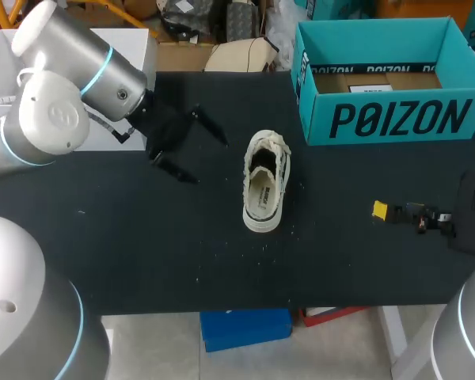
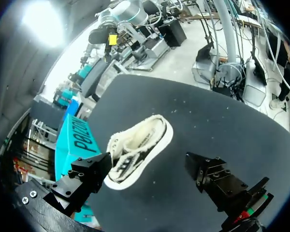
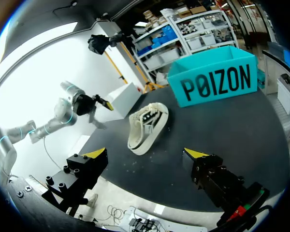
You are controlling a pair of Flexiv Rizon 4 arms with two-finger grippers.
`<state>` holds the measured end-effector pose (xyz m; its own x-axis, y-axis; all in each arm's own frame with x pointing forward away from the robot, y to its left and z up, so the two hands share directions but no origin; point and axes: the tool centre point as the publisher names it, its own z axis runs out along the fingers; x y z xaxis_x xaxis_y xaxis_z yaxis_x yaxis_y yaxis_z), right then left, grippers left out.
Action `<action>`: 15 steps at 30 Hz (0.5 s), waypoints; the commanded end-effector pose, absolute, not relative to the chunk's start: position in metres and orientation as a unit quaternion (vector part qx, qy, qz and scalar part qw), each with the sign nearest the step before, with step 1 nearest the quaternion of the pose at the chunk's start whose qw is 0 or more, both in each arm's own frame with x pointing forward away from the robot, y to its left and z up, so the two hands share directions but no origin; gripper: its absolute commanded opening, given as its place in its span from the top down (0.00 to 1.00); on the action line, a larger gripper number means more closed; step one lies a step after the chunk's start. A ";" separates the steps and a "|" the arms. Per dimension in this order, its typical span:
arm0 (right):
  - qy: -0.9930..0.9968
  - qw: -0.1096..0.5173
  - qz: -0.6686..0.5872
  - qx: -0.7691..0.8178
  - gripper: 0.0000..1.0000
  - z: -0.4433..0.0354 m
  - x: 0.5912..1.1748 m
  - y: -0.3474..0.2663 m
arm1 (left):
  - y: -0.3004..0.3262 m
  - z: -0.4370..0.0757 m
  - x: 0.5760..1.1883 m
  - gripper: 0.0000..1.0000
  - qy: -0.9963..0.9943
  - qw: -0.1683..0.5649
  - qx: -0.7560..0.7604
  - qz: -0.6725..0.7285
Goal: Take the shoe out of the shoebox, open the shoe tongue, remove and reinsert the insole, then place the shoe into the shoebox
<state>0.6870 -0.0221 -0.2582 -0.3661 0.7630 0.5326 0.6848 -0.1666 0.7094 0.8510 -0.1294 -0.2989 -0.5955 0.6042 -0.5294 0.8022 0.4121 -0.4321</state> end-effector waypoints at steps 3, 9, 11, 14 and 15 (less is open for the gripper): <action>0.644 0.039 0.517 0.563 0.00 -0.259 0.687 -0.021 | -0.107 -0.276 0.846 0.00 0.863 0.066 0.326 -0.381; 0.644 0.039 0.517 0.563 0.00 -0.259 0.687 -0.021 | -0.082 -0.263 0.844 0.00 0.879 0.052 0.243 -0.406; 0.644 0.039 0.517 0.563 0.00 -0.259 0.687 -0.021 | -0.073 -0.262 0.842 0.00 0.889 0.057 0.218 -0.399; 0.644 0.039 0.517 0.563 0.00 -0.259 0.687 -0.021 | -0.061 -0.264 0.838 0.00 0.897 0.056 0.183 -0.399; 0.644 0.039 0.517 0.563 0.00 -0.259 0.687 -0.021 | -0.056 -0.264 0.838 0.00 0.899 0.056 0.172 -0.400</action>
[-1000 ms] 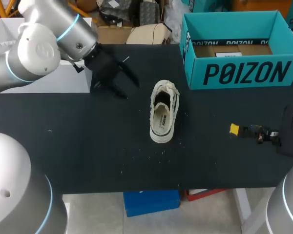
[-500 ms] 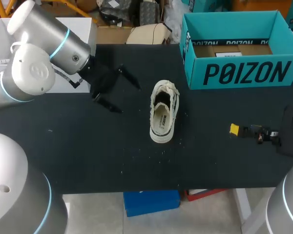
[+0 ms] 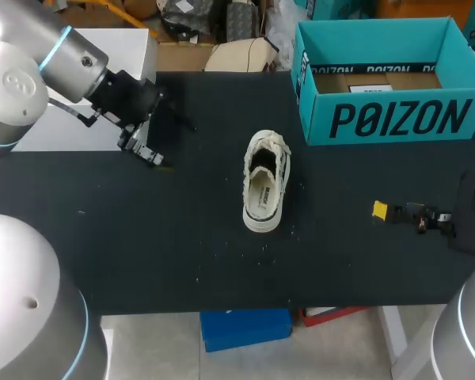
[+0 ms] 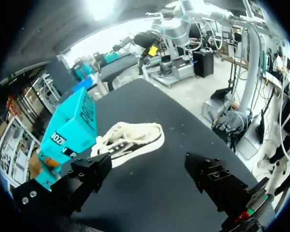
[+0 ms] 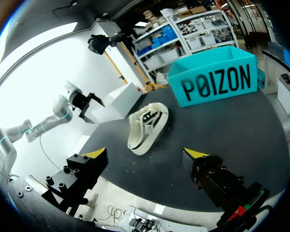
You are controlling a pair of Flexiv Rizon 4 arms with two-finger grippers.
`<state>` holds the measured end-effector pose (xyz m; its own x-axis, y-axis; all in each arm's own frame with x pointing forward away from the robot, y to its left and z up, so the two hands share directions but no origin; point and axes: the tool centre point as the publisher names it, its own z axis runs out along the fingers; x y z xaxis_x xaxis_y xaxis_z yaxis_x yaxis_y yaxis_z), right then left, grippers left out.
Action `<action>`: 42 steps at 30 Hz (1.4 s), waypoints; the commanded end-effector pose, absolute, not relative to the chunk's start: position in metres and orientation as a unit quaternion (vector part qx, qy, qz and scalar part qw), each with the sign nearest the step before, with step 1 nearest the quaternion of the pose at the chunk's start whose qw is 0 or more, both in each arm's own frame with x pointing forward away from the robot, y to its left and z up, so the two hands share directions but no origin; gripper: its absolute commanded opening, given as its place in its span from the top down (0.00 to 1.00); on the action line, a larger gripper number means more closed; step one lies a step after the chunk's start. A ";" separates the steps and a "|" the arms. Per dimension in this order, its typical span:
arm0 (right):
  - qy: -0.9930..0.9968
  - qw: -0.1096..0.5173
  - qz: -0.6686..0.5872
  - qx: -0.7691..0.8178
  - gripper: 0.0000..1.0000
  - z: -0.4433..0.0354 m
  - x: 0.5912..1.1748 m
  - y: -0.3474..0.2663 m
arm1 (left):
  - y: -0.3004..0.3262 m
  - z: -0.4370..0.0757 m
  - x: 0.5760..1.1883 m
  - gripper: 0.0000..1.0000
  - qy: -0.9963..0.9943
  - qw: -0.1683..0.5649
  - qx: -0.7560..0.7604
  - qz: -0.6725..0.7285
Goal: Take the shoe out of the shoebox, open the shoe tongue, remove and reinsert the insole, then place the shoe into the shoebox
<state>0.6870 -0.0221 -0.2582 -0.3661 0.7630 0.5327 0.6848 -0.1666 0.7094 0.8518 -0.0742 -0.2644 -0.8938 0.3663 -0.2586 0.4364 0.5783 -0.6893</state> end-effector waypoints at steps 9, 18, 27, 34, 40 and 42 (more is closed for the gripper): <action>0.644 0.039 0.517 0.563 0.00 -0.259 0.687 -0.021 | -0.039 -0.271 0.836 0.00 0.903 0.035 0.120 -0.411; 0.644 0.039 0.517 0.563 0.00 -0.259 0.687 -0.021 | -0.039 -0.271 0.836 0.00 0.905 0.034 0.120 -0.407; 0.644 0.039 0.517 0.563 0.00 -0.259 0.687 -0.021 | -0.039 -0.271 0.836 0.00 0.905 0.034 0.120 -0.407; 0.644 0.039 0.517 0.563 0.00 -0.259 0.687 -0.021 | -0.039 -0.271 0.836 0.00 0.905 0.034 0.120 -0.407; 0.644 0.039 0.517 0.563 0.00 -0.259 0.687 -0.021 | -0.039 -0.271 0.836 0.00 0.905 0.034 0.120 -0.407; 0.644 0.039 0.517 0.563 0.00 -0.259 0.687 -0.021 | -0.039 -0.271 0.836 0.00 0.905 0.034 0.120 -0.407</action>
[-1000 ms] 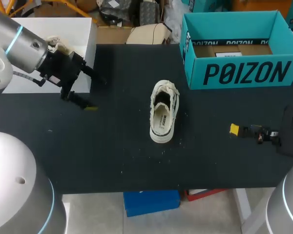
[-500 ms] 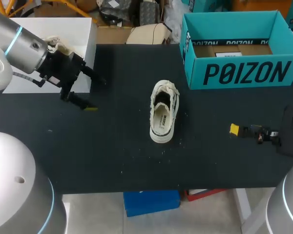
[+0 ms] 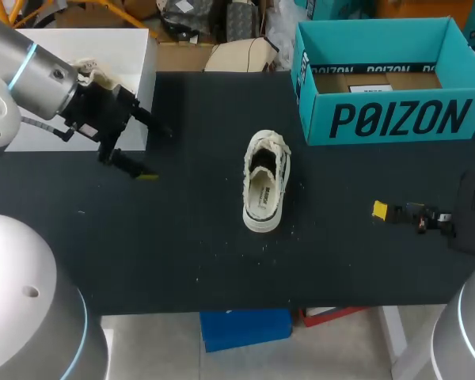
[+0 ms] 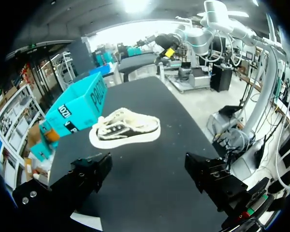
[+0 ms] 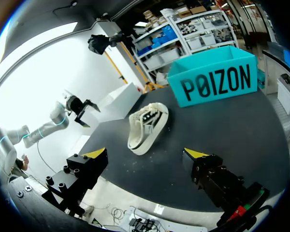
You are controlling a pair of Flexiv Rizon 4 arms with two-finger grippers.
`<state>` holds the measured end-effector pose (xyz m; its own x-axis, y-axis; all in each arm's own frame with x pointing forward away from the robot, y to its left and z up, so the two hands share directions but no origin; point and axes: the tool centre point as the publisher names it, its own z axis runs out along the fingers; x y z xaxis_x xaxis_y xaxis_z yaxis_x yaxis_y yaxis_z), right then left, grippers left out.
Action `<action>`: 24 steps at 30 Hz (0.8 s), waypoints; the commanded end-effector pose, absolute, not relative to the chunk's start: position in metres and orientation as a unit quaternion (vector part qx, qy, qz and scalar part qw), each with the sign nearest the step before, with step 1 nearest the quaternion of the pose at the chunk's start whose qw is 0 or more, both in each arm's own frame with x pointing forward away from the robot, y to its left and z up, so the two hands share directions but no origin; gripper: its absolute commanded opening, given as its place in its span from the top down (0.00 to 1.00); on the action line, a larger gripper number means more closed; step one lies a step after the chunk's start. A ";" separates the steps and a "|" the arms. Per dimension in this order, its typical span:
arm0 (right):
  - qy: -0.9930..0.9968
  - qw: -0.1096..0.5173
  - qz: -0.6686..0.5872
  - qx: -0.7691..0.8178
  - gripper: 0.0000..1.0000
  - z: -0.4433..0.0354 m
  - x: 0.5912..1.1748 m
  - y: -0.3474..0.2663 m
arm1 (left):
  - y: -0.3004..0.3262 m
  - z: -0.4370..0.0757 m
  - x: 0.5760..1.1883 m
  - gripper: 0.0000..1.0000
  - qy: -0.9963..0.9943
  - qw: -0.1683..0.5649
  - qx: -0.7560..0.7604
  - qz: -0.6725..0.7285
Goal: Take the shoe out of the shoebox, open the shoe tongue, remove and reinsert the insole, then place the shoe into the shoebox
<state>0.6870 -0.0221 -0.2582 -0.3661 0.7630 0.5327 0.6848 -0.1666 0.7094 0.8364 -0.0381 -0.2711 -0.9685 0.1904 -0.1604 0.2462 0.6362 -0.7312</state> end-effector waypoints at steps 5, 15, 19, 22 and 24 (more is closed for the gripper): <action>0.644 0.039 0.517 0.563 0.00 -0.259 0.687 -0.021 | -0.039 -0.271 0.836 0.00 0.905 0.034 0.120 -0.407; 0.663 0.047 0.487 0.567 0.00 -0.255 0.691 -0.008 | -0.039 -0.271 0.836 0.00 0.905 0.034 0.120 -0.407; 0.698 0.055 0.408 0.586 0.00 -0.255 0.702 0.008 | -0.039 -0.271 0.836 0.00 0.905 0.034 0.120 -0.407; 0.729 0.068 0.318 0.603 0.00 -0.253 0.713 0.015 | -0.039 -0.271 0.836 0.00 0.905 0.034 0.120 -0.407; 0.725 0.074 0.297 0.617 0.00 -0.250 0.720 0.019 | -0.039 -0.271 0.836 0.00 0.905 0.034 0.120 -0.407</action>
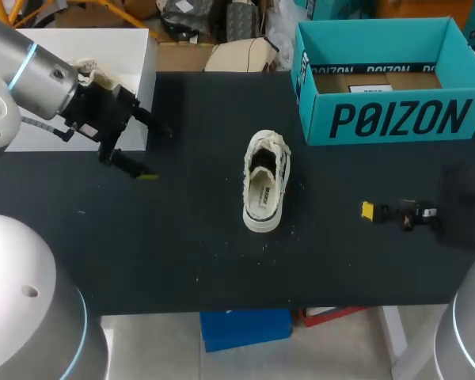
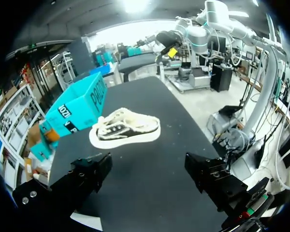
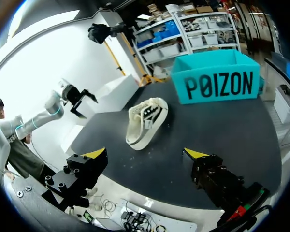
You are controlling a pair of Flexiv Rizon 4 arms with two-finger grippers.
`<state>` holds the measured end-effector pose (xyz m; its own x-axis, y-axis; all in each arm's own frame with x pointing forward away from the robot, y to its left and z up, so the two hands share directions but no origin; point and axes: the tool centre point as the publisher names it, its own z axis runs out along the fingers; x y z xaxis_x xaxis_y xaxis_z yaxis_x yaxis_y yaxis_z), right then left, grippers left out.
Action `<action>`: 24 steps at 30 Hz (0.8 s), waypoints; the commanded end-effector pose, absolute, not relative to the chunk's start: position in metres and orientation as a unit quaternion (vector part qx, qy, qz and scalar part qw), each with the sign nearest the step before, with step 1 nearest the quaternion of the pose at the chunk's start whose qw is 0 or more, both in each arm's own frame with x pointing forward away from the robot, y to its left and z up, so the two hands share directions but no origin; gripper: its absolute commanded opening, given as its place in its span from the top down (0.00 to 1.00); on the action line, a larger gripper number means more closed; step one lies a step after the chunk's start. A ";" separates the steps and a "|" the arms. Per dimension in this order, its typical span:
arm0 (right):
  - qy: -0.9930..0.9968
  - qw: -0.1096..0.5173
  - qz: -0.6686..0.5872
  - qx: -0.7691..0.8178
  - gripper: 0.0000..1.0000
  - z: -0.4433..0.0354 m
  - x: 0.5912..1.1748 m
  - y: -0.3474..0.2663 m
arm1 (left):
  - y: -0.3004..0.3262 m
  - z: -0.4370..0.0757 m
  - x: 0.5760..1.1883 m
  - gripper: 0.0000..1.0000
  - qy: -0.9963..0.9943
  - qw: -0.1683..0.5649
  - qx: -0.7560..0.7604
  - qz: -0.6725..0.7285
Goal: Take the shoe out of the shoebox, open the shoe tongue, remove and reinsert the insole, then place the shoe into the shoebox
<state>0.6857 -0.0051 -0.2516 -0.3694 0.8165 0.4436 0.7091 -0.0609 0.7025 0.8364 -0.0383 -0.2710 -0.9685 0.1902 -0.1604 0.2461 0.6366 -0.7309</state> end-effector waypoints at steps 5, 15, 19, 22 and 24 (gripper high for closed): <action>0.749 0.078 0.212 0.623 0.00 -0.249 0.742 0.029 | -0.039 -0.271 0.836 0.00 0.905 0.034 0.120 -0.407; 0.796 0.065 0.156 0.582 0.00 -0.272 0.793 0.058 | -0.039 -0.271 0.836 0.00 0.905 0.034 0.120 -0.407; 0.798 0.065 0.154 0.579 0.00 -0.279 0.809 0.059 | -0.039 -0.271 0.836 0.00 0.905 0.034 0.120 -0.407; 0.800 0.067 0.147 0.579 0.00 -0.283 0.819 0.057 | -0.039 -0.271 0.836 0.00 0.905 0.034 0.120 -0.407; 0.799 0.069 0.144 0.580 0.00 -0.286 0.823 0.056 | -0.039 -0.271 0.836 0.00 0.905 0.034 0.120 -0.407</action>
